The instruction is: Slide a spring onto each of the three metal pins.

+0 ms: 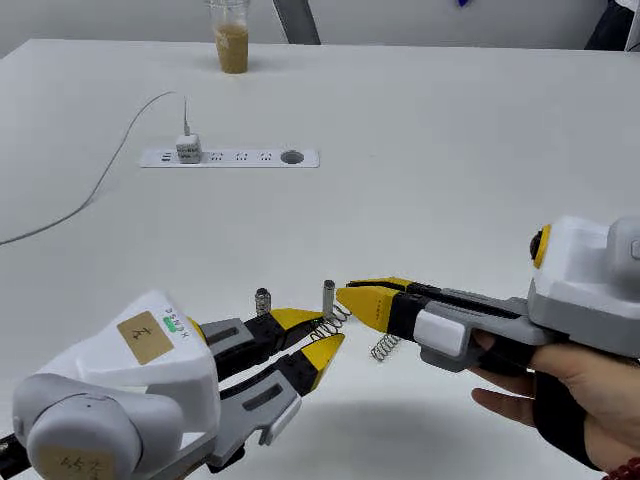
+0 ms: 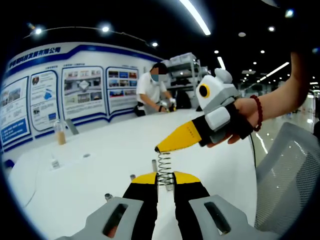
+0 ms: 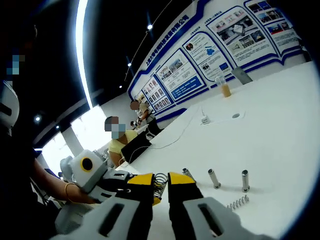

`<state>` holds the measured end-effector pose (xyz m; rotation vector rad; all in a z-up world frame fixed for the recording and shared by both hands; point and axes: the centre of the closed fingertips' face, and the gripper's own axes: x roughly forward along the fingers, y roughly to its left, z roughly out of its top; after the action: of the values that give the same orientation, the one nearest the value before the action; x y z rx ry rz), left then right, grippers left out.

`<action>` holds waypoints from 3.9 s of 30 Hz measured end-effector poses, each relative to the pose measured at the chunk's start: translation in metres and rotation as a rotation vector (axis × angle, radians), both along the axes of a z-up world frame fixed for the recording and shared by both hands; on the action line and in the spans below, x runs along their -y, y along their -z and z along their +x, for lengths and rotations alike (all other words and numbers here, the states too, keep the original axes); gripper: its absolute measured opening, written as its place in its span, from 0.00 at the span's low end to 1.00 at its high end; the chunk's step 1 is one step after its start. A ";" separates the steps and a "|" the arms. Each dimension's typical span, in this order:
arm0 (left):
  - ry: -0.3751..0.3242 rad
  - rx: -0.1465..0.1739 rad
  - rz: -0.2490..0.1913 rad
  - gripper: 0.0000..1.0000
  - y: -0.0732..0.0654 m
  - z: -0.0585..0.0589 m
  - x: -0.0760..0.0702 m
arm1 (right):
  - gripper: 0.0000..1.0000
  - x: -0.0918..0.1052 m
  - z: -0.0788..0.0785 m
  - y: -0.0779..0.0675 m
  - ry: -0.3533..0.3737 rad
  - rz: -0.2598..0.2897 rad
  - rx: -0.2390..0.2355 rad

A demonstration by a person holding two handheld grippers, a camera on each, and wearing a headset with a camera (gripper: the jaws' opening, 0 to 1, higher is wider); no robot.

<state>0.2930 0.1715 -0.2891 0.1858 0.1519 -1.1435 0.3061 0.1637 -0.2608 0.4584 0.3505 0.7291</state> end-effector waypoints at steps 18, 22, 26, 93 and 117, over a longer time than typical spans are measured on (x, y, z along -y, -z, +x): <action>-0.007 -0.065 0.109 0.26 0.029 -0.003 -0.005 | 0.11 0.017 0.021 0.006 0.055 -0.219 0.091; -0.010 -0.069 0.119 0.29 0.032 -0.004 -0.006 | 0.11 0.016 0.028 0.007 0.052 -0.263 0.111; -0.021 -0.094 0.128 0.32 0.037 -0.004 -0.007 | 0.11 0.016 0.034 0.008 0.045 -0.319 0.133; -0.093 -0.209 0.134 0.47 0.055 0.004 -0.019 | 0.11 0.009 0.083 0.081 -0.050 -0.736 0.182; -0.109 -0.214 0.129 0.47 0.055 0.008 -0.020 | 0.12 0.008 0.079 0.094 -0.034 -0.733 0.130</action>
<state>0.3005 0.1912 -0.3445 0.1668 0.4213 -1.0438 0.3855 0.1555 -0.3548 -0.2863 0.4736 0.6090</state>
